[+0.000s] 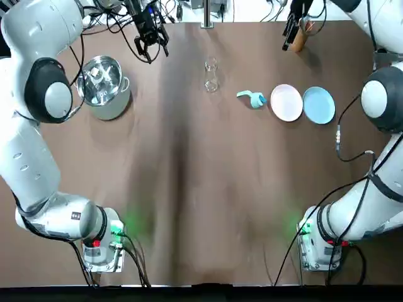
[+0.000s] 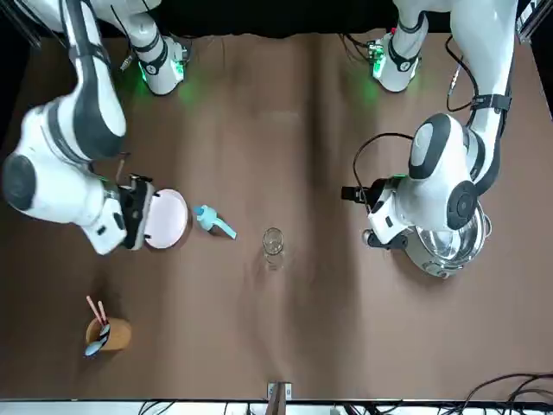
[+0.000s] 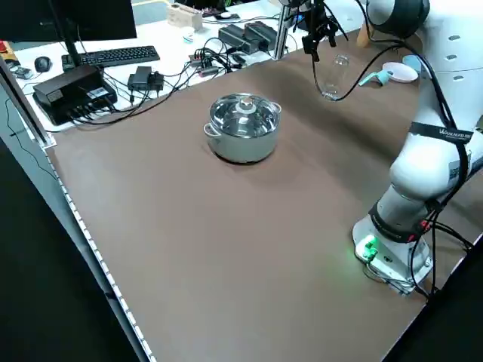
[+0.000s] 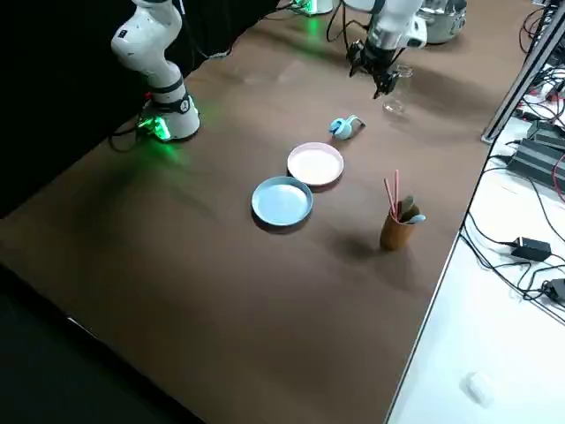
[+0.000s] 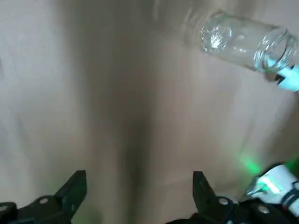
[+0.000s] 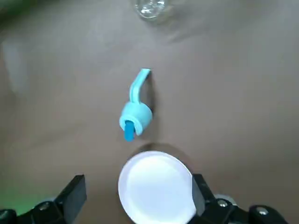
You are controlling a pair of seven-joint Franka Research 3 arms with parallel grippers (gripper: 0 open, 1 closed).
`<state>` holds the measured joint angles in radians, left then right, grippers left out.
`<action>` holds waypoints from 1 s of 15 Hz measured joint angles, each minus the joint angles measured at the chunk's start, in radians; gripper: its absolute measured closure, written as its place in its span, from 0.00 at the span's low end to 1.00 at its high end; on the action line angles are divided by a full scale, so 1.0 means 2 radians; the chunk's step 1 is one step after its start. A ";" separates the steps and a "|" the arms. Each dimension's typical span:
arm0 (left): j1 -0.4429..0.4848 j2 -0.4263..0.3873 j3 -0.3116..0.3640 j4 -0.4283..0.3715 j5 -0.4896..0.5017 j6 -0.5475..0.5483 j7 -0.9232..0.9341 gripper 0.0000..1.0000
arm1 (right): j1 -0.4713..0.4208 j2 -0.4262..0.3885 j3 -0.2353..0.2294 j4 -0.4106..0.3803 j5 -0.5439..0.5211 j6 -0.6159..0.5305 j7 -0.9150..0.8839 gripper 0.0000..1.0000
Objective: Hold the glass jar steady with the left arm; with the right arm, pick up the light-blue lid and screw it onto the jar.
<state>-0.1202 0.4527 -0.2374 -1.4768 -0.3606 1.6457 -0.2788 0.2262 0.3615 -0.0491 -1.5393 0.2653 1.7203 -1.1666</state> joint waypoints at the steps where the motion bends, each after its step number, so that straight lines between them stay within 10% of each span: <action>1: 0.001 0.002 0.000 0.004 -0.015 0.000 -0.023 0.00 | 0.003 0.002 0.000 -0.012 0.009 0.008 -0.010 0.00; 15: -0.026 0.044 -0.002 0.015 -0.096 0.094 -0.379 0.00 | 0.051 -0.034 0.000 -0.207 0.019 0.246 -0.060 0.00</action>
<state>-0.1730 0.5400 -0.2420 -1.4473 -0.5520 1.8338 -1.0369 0.3277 0.2941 -0.0486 -1.9534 0.3033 2.2130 -1.2874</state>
